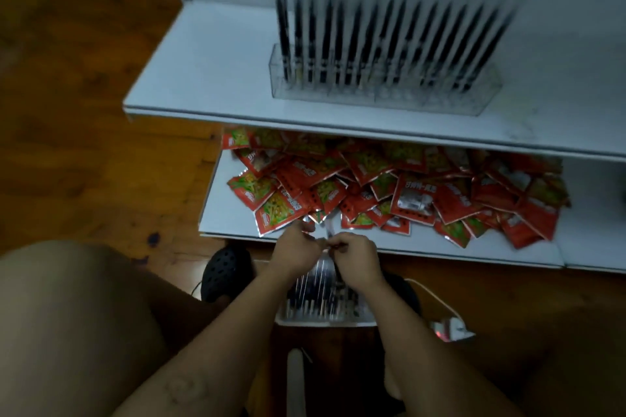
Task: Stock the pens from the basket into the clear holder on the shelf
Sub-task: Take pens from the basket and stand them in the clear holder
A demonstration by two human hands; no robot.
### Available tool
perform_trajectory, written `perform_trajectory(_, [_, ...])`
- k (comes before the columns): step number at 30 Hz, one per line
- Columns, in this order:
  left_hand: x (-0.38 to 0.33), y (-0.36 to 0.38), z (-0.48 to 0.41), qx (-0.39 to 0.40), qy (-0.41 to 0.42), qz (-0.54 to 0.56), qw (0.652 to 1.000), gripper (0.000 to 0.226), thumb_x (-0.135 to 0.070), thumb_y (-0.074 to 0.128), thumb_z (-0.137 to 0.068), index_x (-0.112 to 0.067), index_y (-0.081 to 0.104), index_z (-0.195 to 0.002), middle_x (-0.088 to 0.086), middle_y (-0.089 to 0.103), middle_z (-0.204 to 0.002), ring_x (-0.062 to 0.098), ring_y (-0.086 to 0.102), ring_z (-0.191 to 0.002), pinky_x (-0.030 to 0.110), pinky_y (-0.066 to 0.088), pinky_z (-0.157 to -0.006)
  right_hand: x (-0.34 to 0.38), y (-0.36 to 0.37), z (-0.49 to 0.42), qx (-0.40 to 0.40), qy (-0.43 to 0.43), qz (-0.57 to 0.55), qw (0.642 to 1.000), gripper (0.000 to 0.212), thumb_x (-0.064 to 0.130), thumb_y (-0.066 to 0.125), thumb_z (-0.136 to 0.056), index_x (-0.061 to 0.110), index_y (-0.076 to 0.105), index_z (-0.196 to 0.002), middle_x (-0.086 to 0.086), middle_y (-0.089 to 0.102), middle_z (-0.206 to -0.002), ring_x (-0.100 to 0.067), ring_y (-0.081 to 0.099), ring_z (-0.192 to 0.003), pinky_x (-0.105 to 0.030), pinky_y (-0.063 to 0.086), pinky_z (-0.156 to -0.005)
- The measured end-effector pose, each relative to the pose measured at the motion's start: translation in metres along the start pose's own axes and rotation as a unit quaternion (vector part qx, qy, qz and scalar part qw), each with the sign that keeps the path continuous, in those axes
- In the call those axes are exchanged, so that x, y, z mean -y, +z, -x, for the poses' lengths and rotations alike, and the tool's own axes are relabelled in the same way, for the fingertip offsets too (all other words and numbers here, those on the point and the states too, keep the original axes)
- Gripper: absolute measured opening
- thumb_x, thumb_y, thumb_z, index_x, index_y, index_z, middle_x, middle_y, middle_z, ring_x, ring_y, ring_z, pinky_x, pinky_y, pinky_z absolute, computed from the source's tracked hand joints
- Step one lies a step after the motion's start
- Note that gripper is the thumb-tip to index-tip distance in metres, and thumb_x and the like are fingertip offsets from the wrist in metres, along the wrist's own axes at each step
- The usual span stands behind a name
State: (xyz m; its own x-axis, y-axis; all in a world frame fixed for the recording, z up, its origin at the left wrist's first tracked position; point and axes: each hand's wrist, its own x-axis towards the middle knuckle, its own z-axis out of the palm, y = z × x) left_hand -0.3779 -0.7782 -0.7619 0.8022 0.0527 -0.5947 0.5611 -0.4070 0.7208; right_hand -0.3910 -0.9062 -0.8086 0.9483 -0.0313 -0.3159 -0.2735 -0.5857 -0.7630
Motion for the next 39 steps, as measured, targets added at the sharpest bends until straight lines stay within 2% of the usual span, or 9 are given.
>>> perform_trajectory(3, [-0.024,-0.012,0.024,-0.019,0.062,-0.005,0.998,0.027,-0.022,0.067,-0.088,-0.015,0.052,-0.109,0.001,0.060,-0.095,0.019,0.058,-0.086,0.028,0.046,-0.074,0.041,-0.022,0.008,-0.015,-0.055,-0.067,0.996,0.031,-0.010,0.054,-0.084,0.018,0.061,-0.095,0.002,0.063,-0.086,-0.015,0.058,-0.074,-0.032,0.048,-0.064])
perform_trajectory(6, [-0.052,-0.028,0.043,-0.055,0.113,-0.002,0.992,0.027,-0.020,0.065,-0.086,-0.014,0.055,-0.111,0.002,0.064,-0.102,0.021,0.061,-0.094,0.030,0.048,-0.082,0.081,-0.046,0.012,-0.032,-0.092,-0.127,0.987,0.061,-0.010,0.054,-0.085,0.038,0.052,-0.123,0.005,0.054,-0.078,-0.009,0.048,-0.063,-0.027,0.040,-0.058])
perform_trajectory(8, [-0.072,-0.042,0.054,-0.080,0.151,-0.006,0.985,0.030,-0.020,0.065,-0.086,-0.014,0.056,-0.114,0.002,0.065,-0.107,0.019,0.061,-0.097,0.027,0.048,-0.081,0.106,-0.064,0.017,-0.039,-0.145,-0.100,0.984,0.073,-0.010,0.056,-0.085,0.043,0.046,-0.134,0.002,0.054,-0.079,-0.006,0.048,-0.059,-0.020,0.040,-0.057])
perform_trajectory(12, [-0.109,-0.070,0.073,-0.116,0.200,-0.008,0.973,0.031,-0.022,0.065,-0.088,-0.017,0.055,-0.117,-0.003,0.063,-0.105,0.016,0.059,-0.099,0.029,0.047,-0.087,0.149,-0.106,0.028,-0.089,-0.212,-0.040,0.972,0.058,0.003,0.067,-0.086,0.037,0.053,-0.130,0.000,0.064,-0.089,-0.008,0.065,-0.068,-0.014,0.048,-0.062])
perform_trajectory(17, [-0.146,-0.102,0.072,-0.164,0.242,-0.040,0.956,0.035,-0.032,0.061,-0.091,-0.021,0.052,-0.123,-0.005,0.059,-0.114,0.015,0.056,-0.100,0.029,0.045,-0.080,0.193,-0.160,0.022,-0.193,-0.259,-0.036,0.946,0.056,0.012,0.068,-0.088,0.036,0.047,-0.133,0.011,0.056,-0.111,0.000,0.064,-0.077,-0.012,0.051,-0.065])
perform_trajectory(21, [-0.161,-0.123,0.046,-0.267,0.238,-0.045,0.933,0.050,-0.041,0.064,-0.087,-0.016,0.049,-0.128,0.005,0.055,-0.126,0.025,0.048,-0.119,0.043,0.045,-0.097,0.218,-0.186,0.002,-0.284,-0.313,-0.076,0.903,0.046,0.013,0.067,-0.090,0.026,0.050,-0.130,0.008,0.055,-0.111,-0.002,0.065,-0.079,-0.007,0.051,-0.069])
perform_trajectory(24, [-0.177,-0.131,0.022,-0.275,0.204,-0.013,0.940,0.062,-0.048,0.065,-0.085,-0.015,0.045,-0.133,0.008,0.051,-0.132,0.029,0.043,-0.126,0.047,0.042,-0.102,0.227,-0.195,-0.022,-0.328,-0.333,-0.096,0.879,0.042,0.011,0.064,-0.090,0.023,0.051,-0.129,0.006,0.058,-0.107,-0.007,0.067,-0.081,-0.008,0.051,-0.070])
perform_trajectory(29, [-0.191,-0.131,-0.007,-0.230,0.179,0.024,0.956,0.066,-0.051,0.064,-0.084,-0.017,0.040,-0.136,0.006,0.048,-0.136,0.028,0.046,-0.125,0.042,0.044,-0.098,0.231,-0.197,-0.056,-0.341,-0.338,-0.099,0.871,0.043,0.010,0.063,-0.090,0.023,0.052,-0.129,0.010,0.059,-0.100,-0.004,0.065,-0.074,-0.012,0.050,-0.068])
perform_trajectory(39, [-0.187,-0.139,-0.035,-0.217,0.150,0.002,0.965,0.076,-0.042,0.077,-0.075,-0.018,0.040,-0.137,0.009,0.043,-0.141,0.030,0.044,-0.127,0.049,0.044,-0.101,0.222,-0.197,-0.064,-0.325,-0.327,-0.102,0.882,0.045,0.008,0.062,-0.090,0.035,0.050,-0.124,0.016,0.058,-0.094,-0.009,0.067,-0.076,-0.017,0.055,-0.066])
